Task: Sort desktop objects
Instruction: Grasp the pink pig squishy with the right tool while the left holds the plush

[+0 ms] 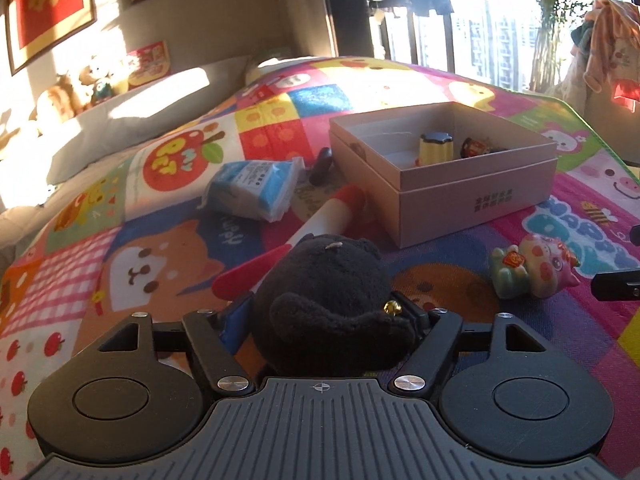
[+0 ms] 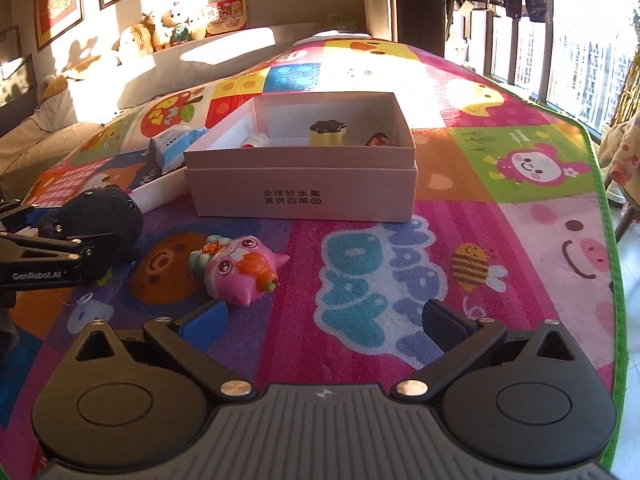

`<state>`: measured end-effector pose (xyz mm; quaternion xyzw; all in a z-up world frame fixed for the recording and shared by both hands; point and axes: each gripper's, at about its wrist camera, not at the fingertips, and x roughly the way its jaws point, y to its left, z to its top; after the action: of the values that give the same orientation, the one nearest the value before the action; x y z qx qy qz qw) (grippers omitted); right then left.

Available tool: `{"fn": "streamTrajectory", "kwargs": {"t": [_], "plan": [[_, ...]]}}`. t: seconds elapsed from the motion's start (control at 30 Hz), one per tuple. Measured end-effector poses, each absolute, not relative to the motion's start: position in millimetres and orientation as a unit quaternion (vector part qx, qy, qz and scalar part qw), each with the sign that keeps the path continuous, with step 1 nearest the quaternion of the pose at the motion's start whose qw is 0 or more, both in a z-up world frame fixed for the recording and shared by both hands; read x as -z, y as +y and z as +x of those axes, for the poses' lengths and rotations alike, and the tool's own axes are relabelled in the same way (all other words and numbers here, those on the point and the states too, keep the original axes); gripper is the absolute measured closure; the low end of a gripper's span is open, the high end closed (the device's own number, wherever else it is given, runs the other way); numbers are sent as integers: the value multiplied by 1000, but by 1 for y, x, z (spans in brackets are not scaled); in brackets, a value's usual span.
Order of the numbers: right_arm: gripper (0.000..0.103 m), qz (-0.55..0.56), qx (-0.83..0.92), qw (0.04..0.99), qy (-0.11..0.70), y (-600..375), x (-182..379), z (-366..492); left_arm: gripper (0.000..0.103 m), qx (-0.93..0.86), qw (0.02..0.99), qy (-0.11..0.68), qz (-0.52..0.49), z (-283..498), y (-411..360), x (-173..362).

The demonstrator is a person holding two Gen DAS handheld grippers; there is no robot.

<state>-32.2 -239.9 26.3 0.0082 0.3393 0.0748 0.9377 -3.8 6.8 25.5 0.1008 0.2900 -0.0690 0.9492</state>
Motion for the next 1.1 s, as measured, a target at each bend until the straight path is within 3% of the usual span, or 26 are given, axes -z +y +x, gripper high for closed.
{"fn": "streamTrajectory", "kwargs": {"t": [0.2,0.4,0.53,0.73,1.1], "plan": [[0,-12,-82,941,327,-233,-31,-34,31,162,934,318,31,-16,12,-35],[0,-63,-91,937,331,-213,-27,-16,26,162,933,315,68,-39,7,-31],[0,-86,-85,929,349,-208,-20,-2,15,151,933,318,70,-46,13,-30],[0,-117,-30,932,343,-219,-18,0,8,130,934,324,76,-44,17,-22],[0,-89,-66,936,333,-218,-33,-12,6,41,935,324,140,-40,37,-18]]}}
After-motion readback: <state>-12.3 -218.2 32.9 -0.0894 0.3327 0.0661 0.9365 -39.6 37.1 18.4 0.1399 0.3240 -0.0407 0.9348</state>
